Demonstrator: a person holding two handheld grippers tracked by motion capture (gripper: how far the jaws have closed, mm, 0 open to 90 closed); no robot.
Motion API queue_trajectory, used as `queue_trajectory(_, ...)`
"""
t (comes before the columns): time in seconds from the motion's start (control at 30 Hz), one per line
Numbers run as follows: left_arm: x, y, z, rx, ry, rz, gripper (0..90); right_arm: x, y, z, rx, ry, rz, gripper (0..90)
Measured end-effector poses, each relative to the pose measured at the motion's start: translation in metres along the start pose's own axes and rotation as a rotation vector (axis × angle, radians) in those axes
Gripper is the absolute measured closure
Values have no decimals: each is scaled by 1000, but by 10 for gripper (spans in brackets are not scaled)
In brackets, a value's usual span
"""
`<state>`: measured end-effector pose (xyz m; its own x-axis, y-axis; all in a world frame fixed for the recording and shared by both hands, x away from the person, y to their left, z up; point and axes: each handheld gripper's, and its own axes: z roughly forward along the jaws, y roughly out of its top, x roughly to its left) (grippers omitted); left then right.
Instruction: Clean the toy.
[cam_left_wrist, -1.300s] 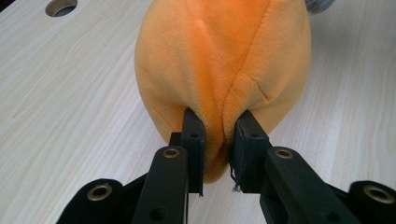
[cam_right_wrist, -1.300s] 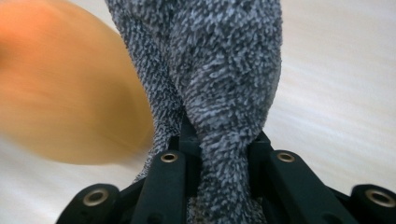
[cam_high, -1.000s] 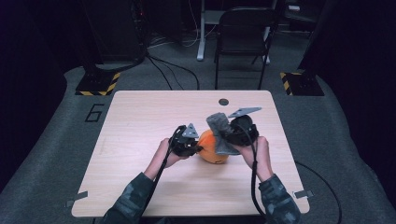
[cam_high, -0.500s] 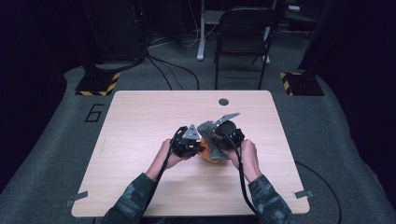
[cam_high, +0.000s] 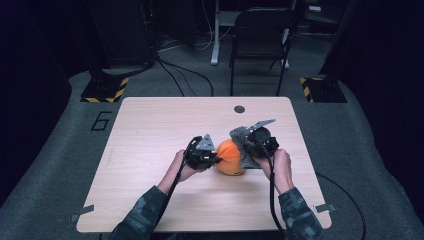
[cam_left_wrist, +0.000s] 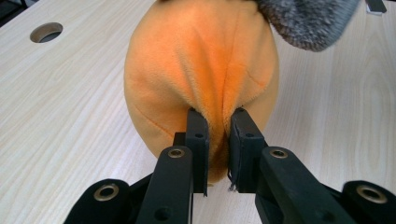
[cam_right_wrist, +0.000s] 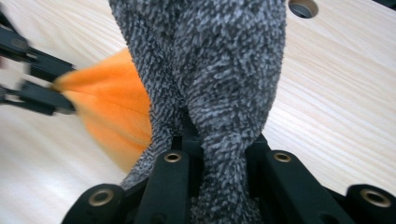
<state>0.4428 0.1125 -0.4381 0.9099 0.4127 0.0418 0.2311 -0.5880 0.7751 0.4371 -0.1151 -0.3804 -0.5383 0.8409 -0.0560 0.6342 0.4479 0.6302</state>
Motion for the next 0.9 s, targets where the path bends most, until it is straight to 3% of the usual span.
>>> queue_trajectory(0.17, 1, 0, -1, -4, 5, 1, 792, 14, 6, -20, -69, 87, -12, 773)
queue_trajectory(0.3, 1, 0, -1, -5, 6, 1, 790, 38, 12, -12, -55, 149, -66, 771)
queue_trajectory(0.43, 1, -2, 1, -2, 3, 2, 793, 46, 11, 12, -3, 137, -84, 772)
queue_trajectory(0.57, 2, -2, 1, -7, -13, -2, 795, 46, 10, 14, -2, 115, -103, 774)
queue_trajectory(0.8, 2, -2, 1, -16, -32, -22, 794, 25, 5, 10, -16, 82, -61, 775)
queue_trajectory(0.9, 3, -3, 2, -19, -30, -33, 793, 17, 3, 8, -24, 39, -35, 773)
